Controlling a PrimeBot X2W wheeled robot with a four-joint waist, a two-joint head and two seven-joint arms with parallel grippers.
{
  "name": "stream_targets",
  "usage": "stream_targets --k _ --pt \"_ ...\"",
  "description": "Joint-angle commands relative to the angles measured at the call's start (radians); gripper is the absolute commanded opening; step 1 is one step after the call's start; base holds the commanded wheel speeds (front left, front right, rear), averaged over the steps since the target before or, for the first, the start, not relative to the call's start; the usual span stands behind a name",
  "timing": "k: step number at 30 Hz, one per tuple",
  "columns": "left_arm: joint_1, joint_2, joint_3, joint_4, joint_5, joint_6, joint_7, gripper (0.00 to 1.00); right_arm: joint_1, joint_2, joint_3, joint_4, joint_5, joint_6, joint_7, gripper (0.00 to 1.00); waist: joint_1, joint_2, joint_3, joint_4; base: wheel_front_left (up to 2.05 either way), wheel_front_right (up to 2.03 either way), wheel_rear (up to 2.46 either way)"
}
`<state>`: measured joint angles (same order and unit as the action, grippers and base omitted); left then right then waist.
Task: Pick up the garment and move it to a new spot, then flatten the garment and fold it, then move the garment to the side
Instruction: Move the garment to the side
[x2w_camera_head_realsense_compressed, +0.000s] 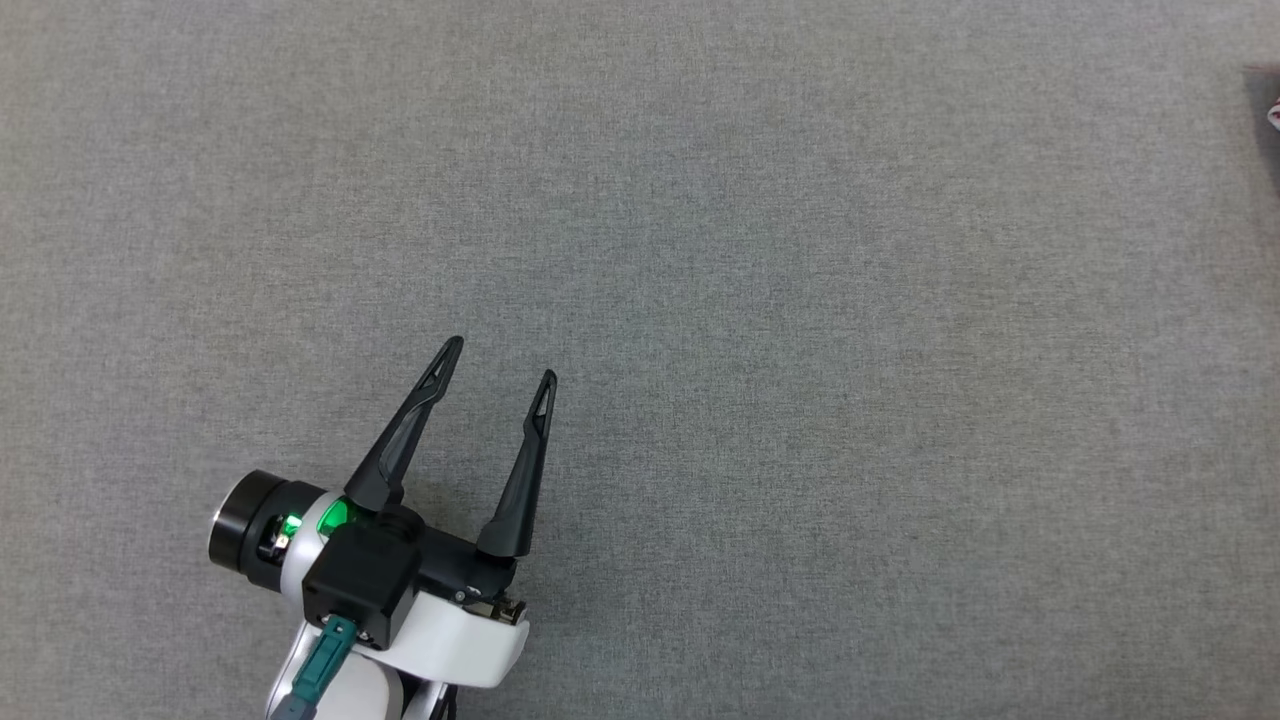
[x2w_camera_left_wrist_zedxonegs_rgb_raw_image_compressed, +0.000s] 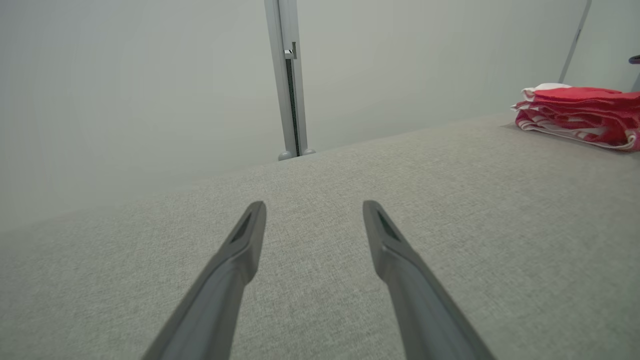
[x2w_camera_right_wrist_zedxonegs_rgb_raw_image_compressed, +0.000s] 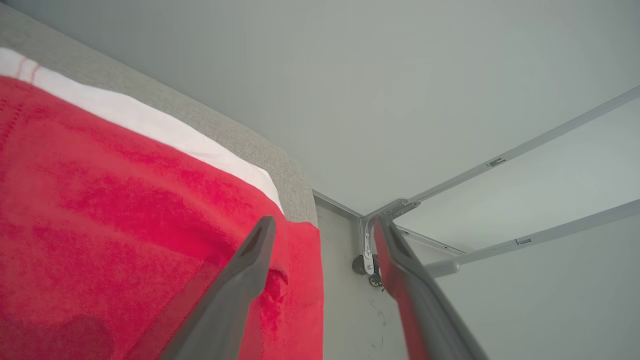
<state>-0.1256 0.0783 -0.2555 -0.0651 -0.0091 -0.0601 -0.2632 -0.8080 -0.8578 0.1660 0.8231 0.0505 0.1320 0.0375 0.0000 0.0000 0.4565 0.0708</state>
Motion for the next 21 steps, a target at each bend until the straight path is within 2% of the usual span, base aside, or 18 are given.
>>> stream_targets --k 1,7,10,14,15,21 --pt "-0.001 0.001 0.002 -0.001 -0.003 0.004 -0.001 1.00 0.009 0.013 -0.003 -0.004 -0.004 -0.003 -0.011 1.00 0.0000 0.0000 -0.006 -0.002 0.00 0.00 0.00" --pt "0.020 -0.010 0.019 0.006 -0.024 0.022 -0.001 1.00 0.071 0.219 -0.045 -0.061 0.026 -0.003 -0.173 1.00 0.0000 0.0000 -0.064 -0.009 0.00 0.00 0.00" --pt "0.040 -0.014 0.033 0.016 -0.041 0.032 -0.001 1.00 0.127 0.325 -0.023 -0.094 0.069 -0.003 -0.250 1.00 0.0000 0.0000 -0.105 -0.013 0.00 0.00 0.00" --pt "0.062 -0.020 0.052 0.036 -0.057 0.055 -0.001 1.00 0.224 0.450 0.012 -0.140 0.119 -0.003 -0.297 1.00 0.0000 0.0000 -0.167 -0.010 0.00 0.00 0.00" --pt "0.082 -0.023 0.068 0.045 -0.070 0.075 -0.001 1.00 0.270 0.502 0.014 -0.178 0.135 -0.003 -0.304 1.00 0.0000 0.0000 -0.198 -0.009 0.00 0.00 0.00" --pt "0.127 -0.026 0.102 0.056 -0.118 0.133 -0.001 1.00 0.468 0.661 -0.045 -0.418 0.097 -0.003 -0.303 1.00 0.0000 0.0000 -0.273 -0.004 0.00 0.00 0.00"
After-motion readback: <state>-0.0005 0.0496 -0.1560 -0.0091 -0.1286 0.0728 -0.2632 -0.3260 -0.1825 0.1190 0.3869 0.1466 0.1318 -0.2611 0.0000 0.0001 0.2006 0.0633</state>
